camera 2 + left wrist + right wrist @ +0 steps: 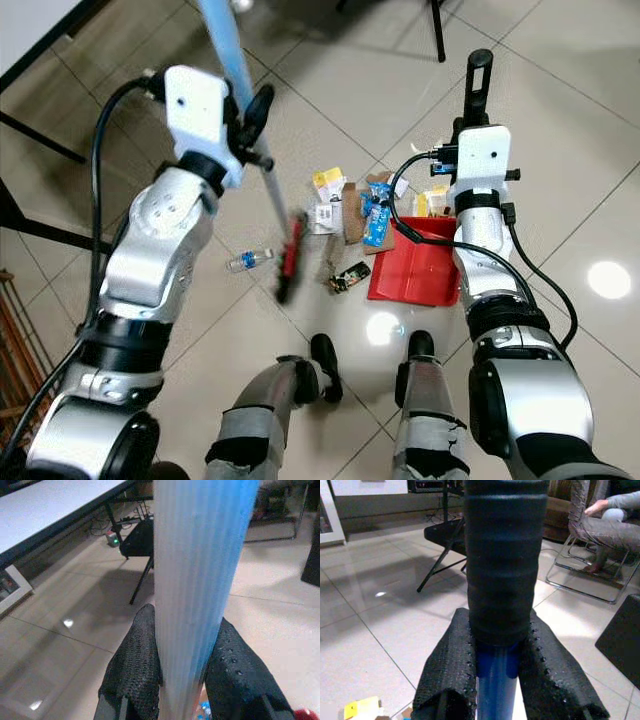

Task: Sweep floor

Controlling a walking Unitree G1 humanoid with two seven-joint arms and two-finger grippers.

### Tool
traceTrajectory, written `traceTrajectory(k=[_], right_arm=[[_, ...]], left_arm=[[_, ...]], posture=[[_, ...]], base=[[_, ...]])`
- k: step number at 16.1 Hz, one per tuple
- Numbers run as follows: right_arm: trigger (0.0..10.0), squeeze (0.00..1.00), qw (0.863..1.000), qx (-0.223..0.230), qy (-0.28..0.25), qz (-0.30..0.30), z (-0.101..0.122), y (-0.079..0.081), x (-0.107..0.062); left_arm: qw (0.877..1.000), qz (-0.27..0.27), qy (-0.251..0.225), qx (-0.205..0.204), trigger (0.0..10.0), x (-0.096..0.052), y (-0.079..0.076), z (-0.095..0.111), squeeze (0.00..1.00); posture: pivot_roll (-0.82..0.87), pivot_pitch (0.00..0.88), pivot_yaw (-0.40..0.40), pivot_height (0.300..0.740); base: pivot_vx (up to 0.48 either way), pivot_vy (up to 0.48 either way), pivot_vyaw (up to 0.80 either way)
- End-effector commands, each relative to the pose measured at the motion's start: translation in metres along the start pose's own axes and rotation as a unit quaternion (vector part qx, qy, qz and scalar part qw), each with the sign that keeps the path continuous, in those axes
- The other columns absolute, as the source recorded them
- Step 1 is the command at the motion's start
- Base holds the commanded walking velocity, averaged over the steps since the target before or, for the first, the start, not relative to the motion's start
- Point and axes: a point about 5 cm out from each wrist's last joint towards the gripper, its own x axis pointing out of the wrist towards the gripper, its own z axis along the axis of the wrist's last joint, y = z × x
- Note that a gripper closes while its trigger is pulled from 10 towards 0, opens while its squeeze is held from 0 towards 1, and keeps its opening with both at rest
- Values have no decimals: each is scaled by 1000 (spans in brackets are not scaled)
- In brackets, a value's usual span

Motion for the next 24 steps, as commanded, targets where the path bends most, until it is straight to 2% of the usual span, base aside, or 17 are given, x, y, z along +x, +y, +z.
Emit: traceTrajectory(k=[1,2,5,6,8,11,12,14,16,17,20,21,22,24], right_arm=[[10000,0,999,17,34,24,-14,16,-11],[10000,0,999,29,29,33,-11,24,-11],[10000,0,998,49,25,32,-9,31,-12],[10000,0,998,51,25,33,-9,32,-13],[10000,0,997,66,28,29,-10,38,-15],[10000,0,996,79,31,22,-12,40,-19],[10000,0,996,83,34,20,-13,41,-20],[10000,0,995,86,38,20,-15,43,-22],[10000,0,995,87,41,20,-16,43,-23],[10000,0,995,88,44,21,-17,43,-24],[10000,0,995,87,48,20,-19,42,-25],[10000,0,995,86,51,18,-21,40,-27],[10000,0,995,85,53,16,-22,39,-27],[10000,0,995,84,56,12,-24,37,-28]], left_arm=[[999,-8,-11,-39,10000,2,-12,2,0],[995,-15,-19,-98,10000,10,-37,8,0],[985,-40,-44,-162,10000,22,-78,28,0],[983,-42,-47,-172,10000,23,-81,31,0],[972,-45,-57,-223,10000,29,-93,42,0],[960,-45,-73,-265,10000,35,-95,54,0],[952,-42,-81,-291,10000,36,-91,60,0],[946,-44,-89,-309,10000,37,-89,62,0],[934,-63,-109,-333,10000,36,-83,75,0],[936,-95,-130,-314,10000,30,-79,94,0],[948,-129,-131,-259,10000,26,-73,108,0],[960,-137,-148,-195,10000,26,-60,124,0],[966,-135,-161,-150,10000,27,-50,137,0],[971,-122,-192,-76,10000,28,-32,168,0]], posture=[[144,618,263,740],[135,629,262,740],[121,643,260,740],[121,644,261,740],[120,649,265,740],[123,641,270,740],[130,637,273,740],[136,629,274,740],[145,621,277,740],[158,614,279,740],[172,603,288,740],[186,598,293,740],[191,596,294,740],[200,589,296,740]], base=[[0,0,0],[0,0,0],[0,0,0],[0,0,0],[0,0,0],[0,0,0],[0,0,0],[0,0,0],[0,0,0],[0,0,0],[0,0,0],[0,0,0],[0,0,0],[0,0,0]])
